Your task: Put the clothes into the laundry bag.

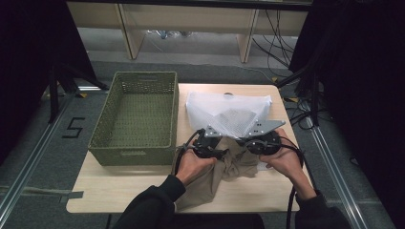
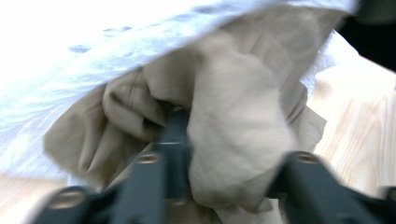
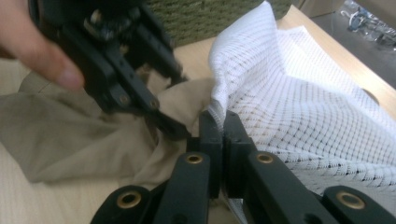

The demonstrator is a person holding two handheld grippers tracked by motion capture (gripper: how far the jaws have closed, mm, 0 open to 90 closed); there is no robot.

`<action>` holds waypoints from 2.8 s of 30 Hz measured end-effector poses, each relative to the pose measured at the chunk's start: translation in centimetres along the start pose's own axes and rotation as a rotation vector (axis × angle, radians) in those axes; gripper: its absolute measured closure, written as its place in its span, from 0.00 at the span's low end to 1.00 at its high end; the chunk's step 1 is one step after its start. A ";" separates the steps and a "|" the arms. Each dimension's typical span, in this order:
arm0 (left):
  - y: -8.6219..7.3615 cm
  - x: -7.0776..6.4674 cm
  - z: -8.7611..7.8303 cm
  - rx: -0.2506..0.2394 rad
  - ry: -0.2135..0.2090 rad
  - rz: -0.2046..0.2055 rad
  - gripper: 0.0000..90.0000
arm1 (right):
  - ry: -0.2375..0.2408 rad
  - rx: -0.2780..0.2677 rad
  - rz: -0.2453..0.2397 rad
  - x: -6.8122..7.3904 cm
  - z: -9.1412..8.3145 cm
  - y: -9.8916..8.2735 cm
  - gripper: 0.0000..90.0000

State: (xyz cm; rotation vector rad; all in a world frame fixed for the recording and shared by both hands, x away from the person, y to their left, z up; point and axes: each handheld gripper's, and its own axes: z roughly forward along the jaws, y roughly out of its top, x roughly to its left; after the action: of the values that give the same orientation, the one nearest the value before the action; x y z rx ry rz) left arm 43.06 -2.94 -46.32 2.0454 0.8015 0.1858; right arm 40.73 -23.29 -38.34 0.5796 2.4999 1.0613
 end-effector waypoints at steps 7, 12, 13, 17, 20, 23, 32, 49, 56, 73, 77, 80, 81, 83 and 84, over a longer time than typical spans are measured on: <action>0.2 -0.2 1.2 -0.016 -0.024 -0.048 0.80 | 0.017 0.001 -0.017 0.6 0.3 0.3 1.00; -0.3 -0.2 -2.0 0.034 0.051 -0.019 0.41 | 0.016 0.004 -0.020 0.3 0.4 -0.1 1.00; -0.5 -0.2 -2.8 0.054 0.082 -0.024 0.39 | 0.015 0.009 -0.008 0.3 0.4 -0.2 1.00; -1.8 -0.6 -5.2 0.105 0.147 0.031 0.31 | 0.015 0.010 -0.008 0.4 0.3 -0.1 1.00; -2.3 -0.1 -6.0 0.092 0.133 -0.040 0.26 | 0.023 0.013 -0.023 0.5 0.6 0.0 1.00; -2.2 0.0 -6.3 0.075 0.141 -0.017 0.25 | 0.025 0.015 -0.029 0.6 0.8 0.0 1.00; -1.5 -1.8 -5.3 0.054 0.001 0.075 0.38 | 0.005 -0.010 -0.015 0.1 0.1 0.2 1.00; -0.5 -0.8 -3.6 0.062 -0.006 -0.044 0.35 | 0.015 -0.016 -0.024 0.6 -0.3 0.5 1.00; -1.4 -0.4 -11.7 0.046 0.036 -0.013 0.19 | 0.015 -0.014 -0.024 0.6 -0.3 0.6 1.00; -7.2 -1.7 -5.1 0.292 -0.063 0.040 0.18 | 0.027 -0.001 -0.038 0.8 0.2 0.7 1.00; -6.6 -2.8 -2.6 0.258 -0.030 0.009 0.18 | 0.029 -0.001 -0.036 0.9 0.2 0.7 1.00; -6.3 -3.0 -1.4 0.260 0.014 0.080 0.29 | 0.033 0.000 -0.040 0.9 0.2 0.6 1.00; -6.3 -3.1 -1.0 0.231 0.034 0.102 0.47 | 0.034 -0.001 -0.042 0.9 0.2 0.6 1.00; -6.0 -2.8 -0.9 0.209 0.028 0.109 0.73 | 0.031 -0.002 -0.041 0.9 0.1 0.7 1.00; -5.9 -3.0 -1.0 0.197 0.033 0.092 0.83 | 0.031 -0.002 -0.038 0.9 0.1 0.7 1.00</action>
State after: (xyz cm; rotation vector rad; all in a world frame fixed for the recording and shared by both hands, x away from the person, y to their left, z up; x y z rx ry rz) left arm 37.52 -1.84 -49.92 2.2720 0.7716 0.1990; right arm 40.14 -22.36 -38.05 0.5168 2.5261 1.0669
